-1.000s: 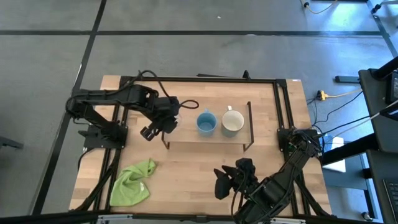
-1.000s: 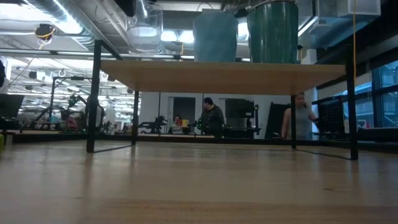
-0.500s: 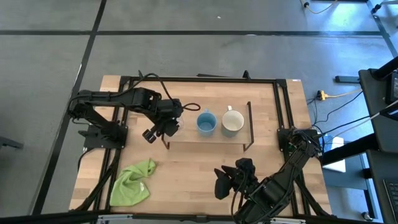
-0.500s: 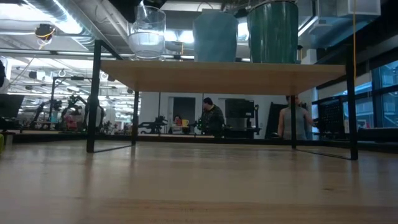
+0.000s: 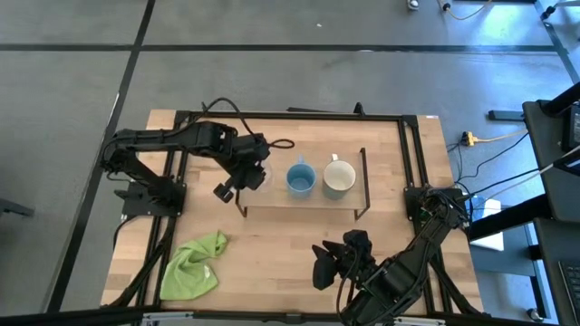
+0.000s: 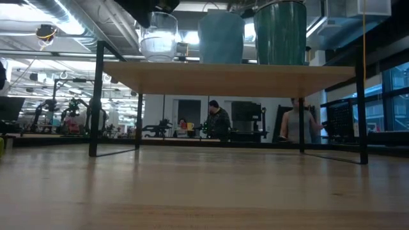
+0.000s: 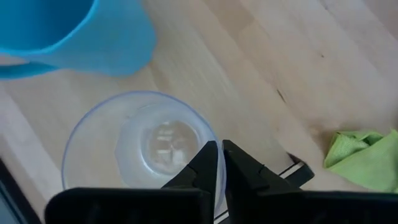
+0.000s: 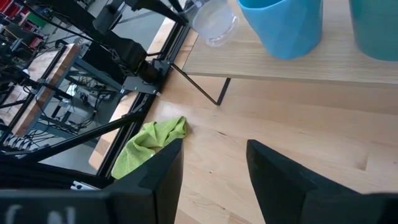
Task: Stack small to large cups/mugs on shelf
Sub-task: Put the transparent mug on the shelf
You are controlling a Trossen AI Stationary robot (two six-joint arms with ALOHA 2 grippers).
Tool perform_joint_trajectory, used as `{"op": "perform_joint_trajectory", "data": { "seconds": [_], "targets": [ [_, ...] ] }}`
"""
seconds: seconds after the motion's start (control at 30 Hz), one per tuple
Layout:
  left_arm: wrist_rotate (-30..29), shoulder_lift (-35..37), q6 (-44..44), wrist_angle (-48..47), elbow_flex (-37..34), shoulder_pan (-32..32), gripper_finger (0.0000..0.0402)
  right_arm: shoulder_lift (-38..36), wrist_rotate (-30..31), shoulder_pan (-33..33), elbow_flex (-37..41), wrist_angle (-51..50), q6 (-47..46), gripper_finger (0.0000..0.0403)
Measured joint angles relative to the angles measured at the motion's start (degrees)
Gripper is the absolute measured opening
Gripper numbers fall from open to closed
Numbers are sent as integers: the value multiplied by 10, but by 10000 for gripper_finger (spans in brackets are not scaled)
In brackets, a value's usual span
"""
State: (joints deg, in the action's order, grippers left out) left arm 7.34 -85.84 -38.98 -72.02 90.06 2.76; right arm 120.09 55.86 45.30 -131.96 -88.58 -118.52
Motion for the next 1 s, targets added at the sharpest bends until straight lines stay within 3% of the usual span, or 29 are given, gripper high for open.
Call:
{"op": "perform_joint_trajectory", "data": {
  "seconds": [0.57,1.0],
  "targets": [
    [8,-1,29,15,-28,2,58,0,0,0,0,-4,0,177],
    [-65,2,56,-35,85,-2,73,0,1,-2,0,-14,-10,177]
  ]
}}
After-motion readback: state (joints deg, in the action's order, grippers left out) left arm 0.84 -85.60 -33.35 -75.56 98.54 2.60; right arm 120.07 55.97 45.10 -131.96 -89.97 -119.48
